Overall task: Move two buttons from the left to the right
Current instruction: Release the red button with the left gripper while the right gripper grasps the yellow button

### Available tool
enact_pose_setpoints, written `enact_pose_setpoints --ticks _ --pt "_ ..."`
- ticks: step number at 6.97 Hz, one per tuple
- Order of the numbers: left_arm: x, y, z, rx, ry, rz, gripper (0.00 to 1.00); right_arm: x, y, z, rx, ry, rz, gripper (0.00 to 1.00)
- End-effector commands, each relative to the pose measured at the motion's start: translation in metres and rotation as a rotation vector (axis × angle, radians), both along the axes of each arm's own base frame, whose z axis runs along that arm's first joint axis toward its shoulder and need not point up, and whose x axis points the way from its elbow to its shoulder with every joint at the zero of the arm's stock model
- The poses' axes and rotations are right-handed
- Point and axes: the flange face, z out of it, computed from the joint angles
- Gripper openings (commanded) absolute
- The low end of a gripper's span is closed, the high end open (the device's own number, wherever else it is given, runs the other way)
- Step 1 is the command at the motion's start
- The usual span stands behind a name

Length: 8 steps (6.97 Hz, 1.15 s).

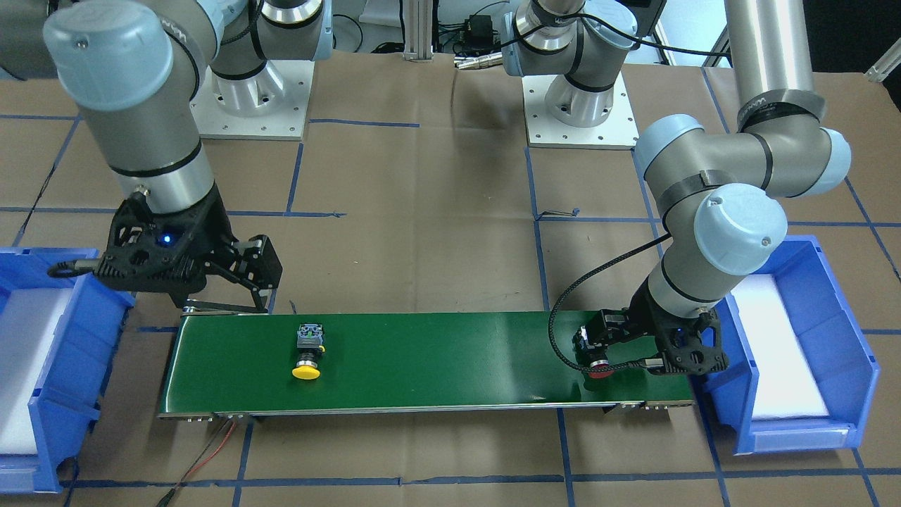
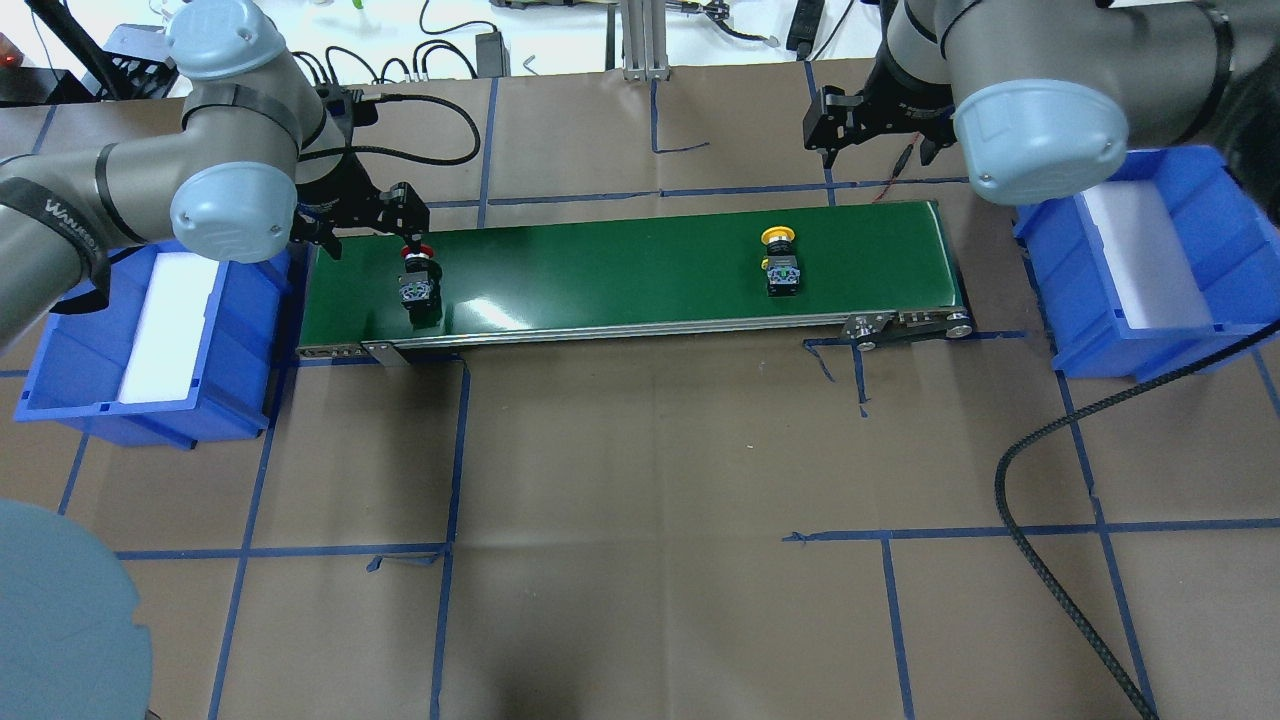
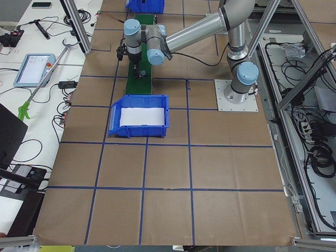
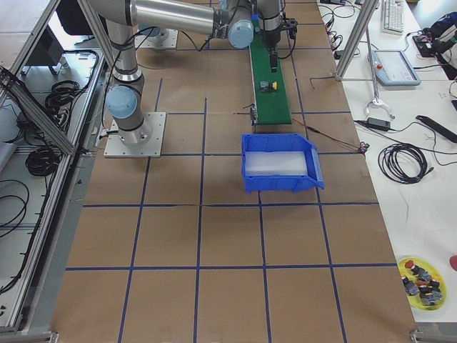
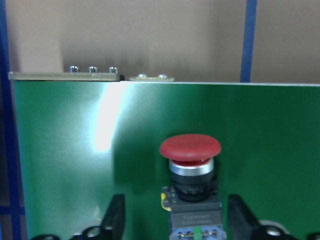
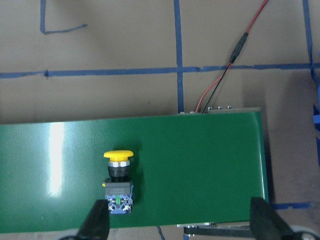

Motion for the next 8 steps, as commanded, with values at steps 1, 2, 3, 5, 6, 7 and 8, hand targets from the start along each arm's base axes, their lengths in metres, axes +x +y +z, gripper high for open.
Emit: enact_pose_setpoints --ticks 1,2,3,5,6,7,8 --pt "-0.007 0.019 0.06 0.008 0.0 -0.006 1.0 0.003 -0.032 -0.039 0.02 -0.021 0.001 1.0" --pt "-0.01 0.032 0.078 0.014 0.001 0.006 1.0 0.005 -0.041 -0.061 0.053 -0.034 0.006 1.0" --pt "-0.021 0.051 0.097 0.036 0.012 0.033 1.0 0.008 -0.046 -0.083 0.092 -0.051 0.01 1.0" --pt "-0.044 0.102 0.14 0.052 0.012 0.049 1.0 0.008 -0.044 -0.101 0.129 -0.048 0.011 1.0" --pt "-0.046 0.117 0.154 0.055 0.011 0.046 1.0 0.007 -0.047 -0.123 0.164 -0.042 0.01 1.0" --pt "-0.046 0.12 0.155 0.059 0.011 0.041 1.0 0.007 -0.051 -0.145 0.199 -0.04 0.009 1.0" --pt "-0.047 0.122 0.158 0.053 0.01 0.035 1.0 0.006 -0.051 -0.157 0.219 -0.035 0.005 1.0"
